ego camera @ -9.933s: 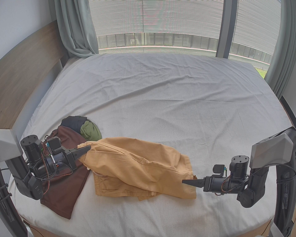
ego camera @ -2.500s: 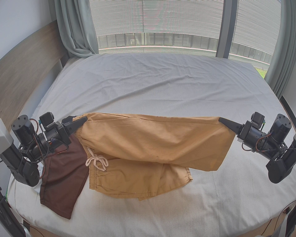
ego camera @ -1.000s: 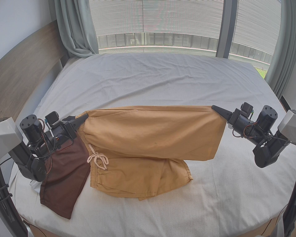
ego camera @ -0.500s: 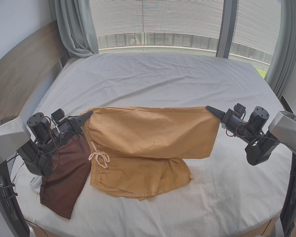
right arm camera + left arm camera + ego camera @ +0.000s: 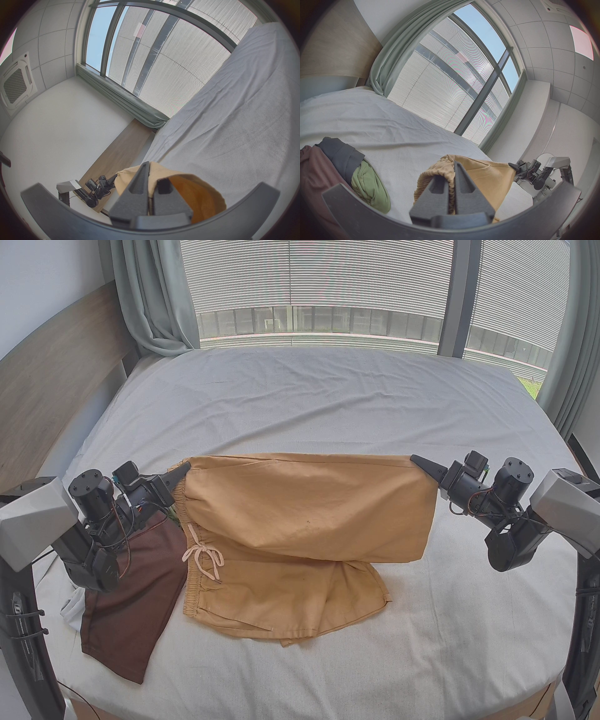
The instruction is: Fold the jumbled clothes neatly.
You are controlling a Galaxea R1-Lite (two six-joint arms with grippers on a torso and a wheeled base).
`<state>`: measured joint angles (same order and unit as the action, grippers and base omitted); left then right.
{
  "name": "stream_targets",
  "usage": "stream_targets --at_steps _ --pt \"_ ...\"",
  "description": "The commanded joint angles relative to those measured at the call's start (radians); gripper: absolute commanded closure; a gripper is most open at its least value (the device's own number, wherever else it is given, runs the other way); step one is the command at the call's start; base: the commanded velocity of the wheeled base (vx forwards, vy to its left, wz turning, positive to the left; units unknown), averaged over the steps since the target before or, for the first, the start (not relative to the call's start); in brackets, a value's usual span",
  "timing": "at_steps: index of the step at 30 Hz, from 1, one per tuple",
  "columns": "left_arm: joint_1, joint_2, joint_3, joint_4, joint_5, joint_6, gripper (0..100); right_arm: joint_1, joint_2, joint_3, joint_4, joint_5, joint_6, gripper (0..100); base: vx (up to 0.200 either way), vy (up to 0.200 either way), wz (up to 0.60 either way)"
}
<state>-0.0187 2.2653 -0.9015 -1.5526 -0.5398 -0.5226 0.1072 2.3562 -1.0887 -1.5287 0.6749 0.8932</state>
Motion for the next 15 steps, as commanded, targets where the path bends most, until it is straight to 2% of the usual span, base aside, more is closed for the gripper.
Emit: stream_targets --at_steps 1,15 --pt "-0.003 0.06 -0.065 -0.001 0.034 -0.002 100 -0.003 0.074 -0.085 -0.001 -0.001 0.018 100 0.0 0.0 0.0" --pt "-0.003 0.157 -0.186 -0.003 0.095 -0.04 100 -0.004 0.18 -0.257 0.05 -0.006 0.02 100 0.0 0.0 0.0"
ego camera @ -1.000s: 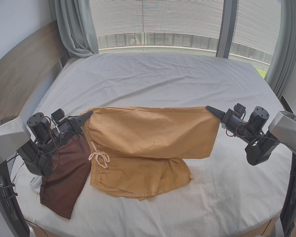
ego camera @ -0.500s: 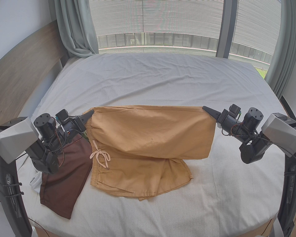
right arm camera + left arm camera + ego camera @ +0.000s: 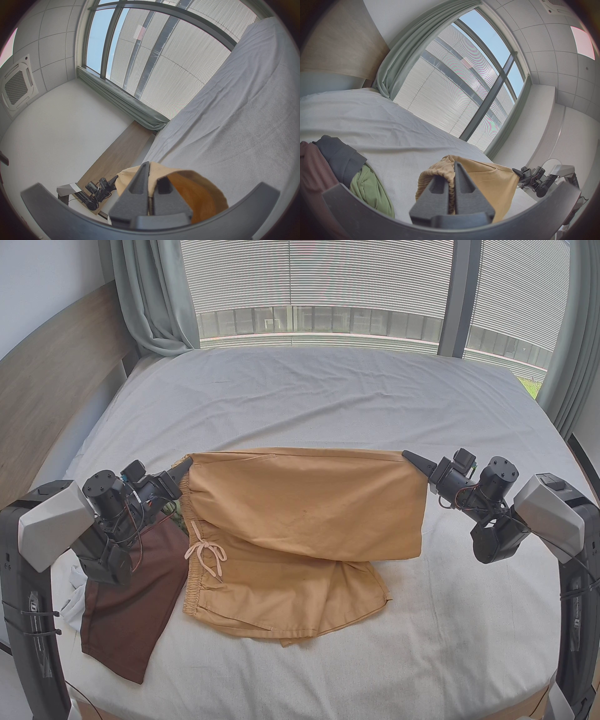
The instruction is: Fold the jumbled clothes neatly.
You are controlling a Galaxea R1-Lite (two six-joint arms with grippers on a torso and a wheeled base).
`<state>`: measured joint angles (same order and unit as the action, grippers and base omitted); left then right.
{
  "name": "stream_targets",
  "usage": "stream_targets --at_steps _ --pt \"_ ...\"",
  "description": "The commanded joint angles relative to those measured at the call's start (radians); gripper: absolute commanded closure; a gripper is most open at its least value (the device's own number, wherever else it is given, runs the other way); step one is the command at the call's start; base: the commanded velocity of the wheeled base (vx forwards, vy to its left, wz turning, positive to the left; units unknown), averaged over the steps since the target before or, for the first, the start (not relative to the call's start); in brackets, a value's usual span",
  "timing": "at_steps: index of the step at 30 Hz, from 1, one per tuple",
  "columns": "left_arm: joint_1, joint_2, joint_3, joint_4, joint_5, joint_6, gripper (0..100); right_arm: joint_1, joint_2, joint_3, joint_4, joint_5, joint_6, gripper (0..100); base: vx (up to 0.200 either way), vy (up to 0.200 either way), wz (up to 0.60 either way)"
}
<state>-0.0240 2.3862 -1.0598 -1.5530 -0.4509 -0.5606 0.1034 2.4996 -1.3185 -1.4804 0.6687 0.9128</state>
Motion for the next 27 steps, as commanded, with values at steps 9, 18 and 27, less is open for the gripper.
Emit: stream_targets --at_steps 9,18,27 --pt "-0.001 0.074 -0.097 -0.001 0.006 -0.024 100 -0.001 0.064 -0.102 0.045 0.0 -0.002 100 0.0 0.0 0.0" --pt "-0.002 0.133 -0.158 -0.001 0.021 -0.035 100 -0.001 0.12 -0.214 0.111 0.0 -0.002 100 0.0 0.0 0.0" --pt "0.001 0.166 -0.197 -0.001 0.024 -0.035 100 0.004 0.145 -0.251 0.132 -0.003 -0.003 100 0.0 0.0 0.0"
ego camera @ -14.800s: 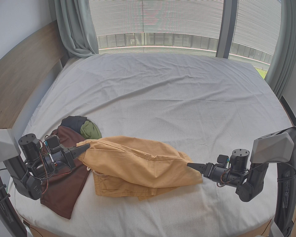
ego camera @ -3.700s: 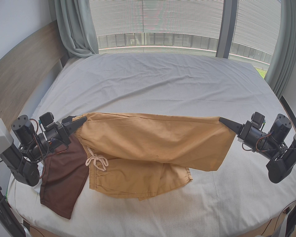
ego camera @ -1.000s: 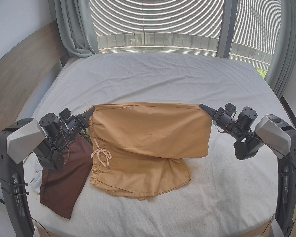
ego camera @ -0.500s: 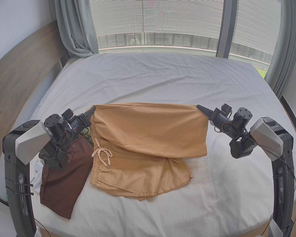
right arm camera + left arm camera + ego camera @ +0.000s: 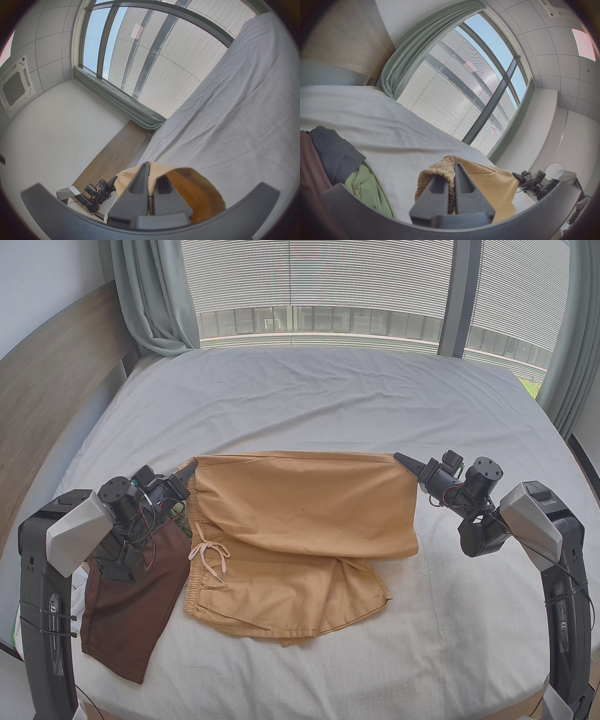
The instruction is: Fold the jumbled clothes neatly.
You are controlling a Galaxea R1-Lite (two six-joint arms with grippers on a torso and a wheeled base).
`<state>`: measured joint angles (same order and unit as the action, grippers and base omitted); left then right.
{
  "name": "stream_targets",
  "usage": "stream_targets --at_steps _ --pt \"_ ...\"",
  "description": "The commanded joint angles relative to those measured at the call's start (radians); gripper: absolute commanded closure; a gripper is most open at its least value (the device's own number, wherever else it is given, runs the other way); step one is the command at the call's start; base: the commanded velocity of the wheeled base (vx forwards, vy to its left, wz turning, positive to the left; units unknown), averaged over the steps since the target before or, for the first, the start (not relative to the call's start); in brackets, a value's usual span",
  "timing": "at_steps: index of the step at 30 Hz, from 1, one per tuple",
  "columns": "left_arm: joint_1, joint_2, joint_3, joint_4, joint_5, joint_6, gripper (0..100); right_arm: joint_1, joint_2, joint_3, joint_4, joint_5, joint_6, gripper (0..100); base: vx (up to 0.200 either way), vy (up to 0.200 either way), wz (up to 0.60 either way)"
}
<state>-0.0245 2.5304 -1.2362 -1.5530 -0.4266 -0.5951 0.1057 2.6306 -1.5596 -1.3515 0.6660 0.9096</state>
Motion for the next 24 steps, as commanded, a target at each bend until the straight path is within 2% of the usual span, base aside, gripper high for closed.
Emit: stream_targets --at_steps 1,5,6,12,15,22,23,24 --pt "0.001 0.024 -0.031 -0.001 0.002 -0.003 0 0.002 0.015 -0.019 0.003 0.0 -0.001 100 0.0 0.0 0.0" --pt "-0.002 0.022 -0.043 -0.001 0.005 -0.046 0 -0.005 0.025 -0.04 0.003 -0.002 -0.001 100 0.0 0.0 0.0" --pt "-0.003 0.021 -0.043 -0.001 0.005 -0.063 0 -0.005 0.026 -0.039 0.002 -0.002 -0.005 0 0.0 0.0 0.0" --pt "-0.018 0.005 -0.008 0.008 0.023 -0.111 0 -0.015 0.012 0.03 -0.014 -0.012 -0.037 0 0.0 0.0 0.0" --pt "-0.018 -0.022 0.049 0.04 0.023 -0.111 0 -0.021 -0.021 0.118 -0.023 -0.016 -0.092 0 0.0 0.0 0.0" --pt "-0.008 -0.125 0.182 0.154 0.017 -0.109 0 -0.008 -0.155 0.444 -0.138 -0.014 -0.164 0 0.0 0.0 0.0" --pt "-0.008 -0.128 0.185 0.156 0.015 -0.109 0 -0.008 -0.158 0.451 -0.141 -0.014 -0.166 0 0.0 0.0 0.0" --pt "-0.006 -0.162 0.236 0.16 0.014 -0.107 0 -0.003 -0.196 0.536 -0.176 -0.014 -0.17 0 0.0 0.0 0.0"
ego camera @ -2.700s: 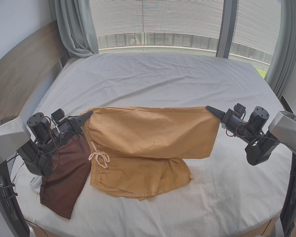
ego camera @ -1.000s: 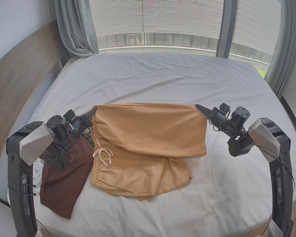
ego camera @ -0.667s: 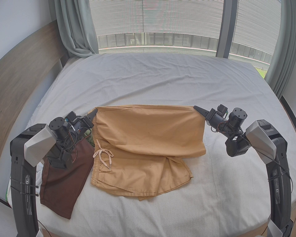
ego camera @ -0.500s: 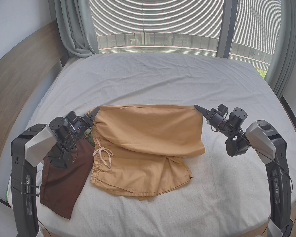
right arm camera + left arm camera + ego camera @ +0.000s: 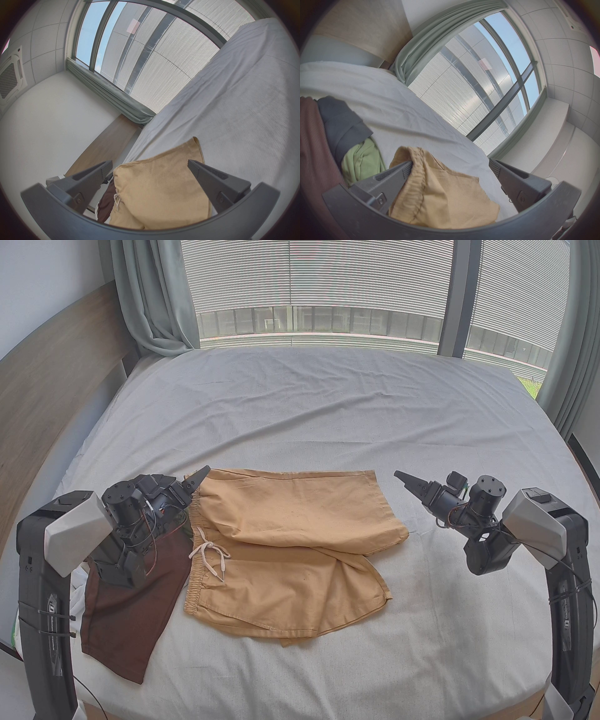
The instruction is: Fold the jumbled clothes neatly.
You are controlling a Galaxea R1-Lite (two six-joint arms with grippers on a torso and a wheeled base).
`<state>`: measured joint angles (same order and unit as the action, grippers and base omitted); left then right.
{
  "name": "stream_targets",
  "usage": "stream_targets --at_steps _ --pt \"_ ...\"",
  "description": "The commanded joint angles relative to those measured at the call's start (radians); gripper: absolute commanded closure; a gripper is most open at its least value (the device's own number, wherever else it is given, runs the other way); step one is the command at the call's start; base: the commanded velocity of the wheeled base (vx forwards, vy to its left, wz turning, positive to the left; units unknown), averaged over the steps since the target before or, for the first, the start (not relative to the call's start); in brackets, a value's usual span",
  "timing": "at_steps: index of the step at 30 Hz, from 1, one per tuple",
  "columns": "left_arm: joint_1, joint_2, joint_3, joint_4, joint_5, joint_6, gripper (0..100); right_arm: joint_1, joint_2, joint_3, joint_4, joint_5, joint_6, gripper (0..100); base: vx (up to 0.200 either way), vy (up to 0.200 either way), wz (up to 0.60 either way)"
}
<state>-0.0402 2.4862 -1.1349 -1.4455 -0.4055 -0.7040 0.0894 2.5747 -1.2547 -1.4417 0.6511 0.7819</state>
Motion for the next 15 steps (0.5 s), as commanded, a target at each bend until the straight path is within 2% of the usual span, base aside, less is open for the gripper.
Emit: stream_targets --at_steps 1,3,8,11,15 --pt "0.01 -0.141 0.172 0.053 -0.01 0.001 0 0.018 -0.159 0.273 -0.095 0.001 -0.044 0 0.0 0.0 0.0" --pt "0.011 -0.181 0.239 0.051 -0.024 0.003 0 0.026 -0.189 0.334 -0.098 -0.001 -0.052 0 0.0 0.0 0.0" --pt "0.029 -0.271 0.429 0.027 -0.137 0.052 0 0.038 -0.241 0.486 -0.1 -0.001 -0.128 0 0.0 0.0 0.0" --pt "0.042 -0.29 0.484 -0.013 -0.153 0.072 0 0.056 -0.243 0.515 -0.101 -0.004 -0.171 0 0.0 0.0 0.0" --pt "0.046 -0.319 0.558 -0.087 -0.156 0.078 0 0.089 -0.245 0.56 -0.103 -0.022 -0.184 0 0.0 0.0 0.0"
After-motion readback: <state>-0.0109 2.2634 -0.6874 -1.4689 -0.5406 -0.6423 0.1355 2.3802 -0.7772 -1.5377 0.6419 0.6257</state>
